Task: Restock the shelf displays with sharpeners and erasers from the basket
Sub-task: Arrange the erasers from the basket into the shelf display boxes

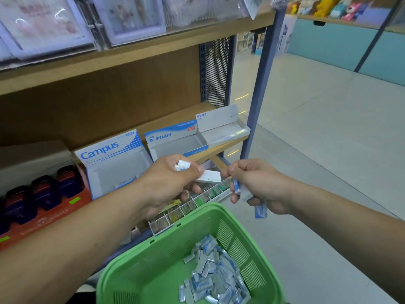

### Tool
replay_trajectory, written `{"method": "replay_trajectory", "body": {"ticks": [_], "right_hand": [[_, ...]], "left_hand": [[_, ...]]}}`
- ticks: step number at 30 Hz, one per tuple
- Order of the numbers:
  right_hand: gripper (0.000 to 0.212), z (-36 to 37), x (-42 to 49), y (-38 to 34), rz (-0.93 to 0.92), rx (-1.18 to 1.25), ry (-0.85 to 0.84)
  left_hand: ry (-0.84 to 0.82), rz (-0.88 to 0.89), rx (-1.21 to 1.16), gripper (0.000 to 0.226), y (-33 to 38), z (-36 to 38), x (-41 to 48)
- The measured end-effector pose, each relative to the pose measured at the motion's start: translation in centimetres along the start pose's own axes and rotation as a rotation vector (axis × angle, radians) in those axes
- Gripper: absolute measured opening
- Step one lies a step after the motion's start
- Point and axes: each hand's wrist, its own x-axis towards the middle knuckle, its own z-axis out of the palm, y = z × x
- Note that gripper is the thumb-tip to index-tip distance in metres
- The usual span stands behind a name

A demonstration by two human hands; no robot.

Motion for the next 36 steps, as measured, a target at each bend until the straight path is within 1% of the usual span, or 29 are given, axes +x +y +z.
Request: {"method": "replay_trajectory", "body": {"ticks": [3,4,6,8,11,14,16,19,22,26,31,36], "right_hand": [[0.023,-0.6,1.8,-0.9,-0.061,-0.011,0.037],[0.026,-1.0,2.8,-1.3,-0.063,-0.058,0.036],[0.029,-2.2,5.0,-2.1,-0.042,-0.228,0.051],[0.029,-3.4,7.5,-2.7,-0.038,-0.321,0.103],[0.025,-5.3,11.2,-2.3,-0.042,-0.191,0.251],[0.027,-6.3,14.2,-1.3,-0.116,-0.079,0.359],[0.028,-6.9,15.9,-0.6,-0.152,-0.060,0.420],[0.036,-8.4,18.2,0.5,-0.176,0.009,0.530],[0.043,-9.4,19.9,2.3,-0.174,0.091,0.651],[0.045,-9.7,21.2,4.3,-0.199,0.159,0.620],[0.023,-9.6,22.2,4.9,-0.255,0.136,0.637],[0.020,-9.5,22.6,4.9,-0.264,0.140,0.613]], "left_hand": [[0.070,-0.030,0.124,0.014,0.3,0.3,2.1],[0.087,-0.044,0.140,0.015,0.4,0.4,3.0],[0.114,-0.056,0.143,0.015,0.9,0.8,5.0],[0.139,-0.047,0.147,0.016,1.5,1.4,7.0],[0.176,-0.013,0.199,0.017,2.6,2.2,10.3],[0.222,0.030,0.324,0.015,3.6,2.4,13.8],[0.249,0.082,0.397,0.010,4.0,2.4,16.5],[0.297,0.132,0.508,0.005,4.2,2.8,20.7],[0.301,0.128,0.506,0.010,4.4,4.2,24.5],[0.272,0.134,0.478,0.003,3.9,7.0,27.6],[0.210,0.089,0.493,0.008,2.4,8.5,29.7],[0.202,0.087,0.560,0.009,2.4,8.9,30.7]]}}
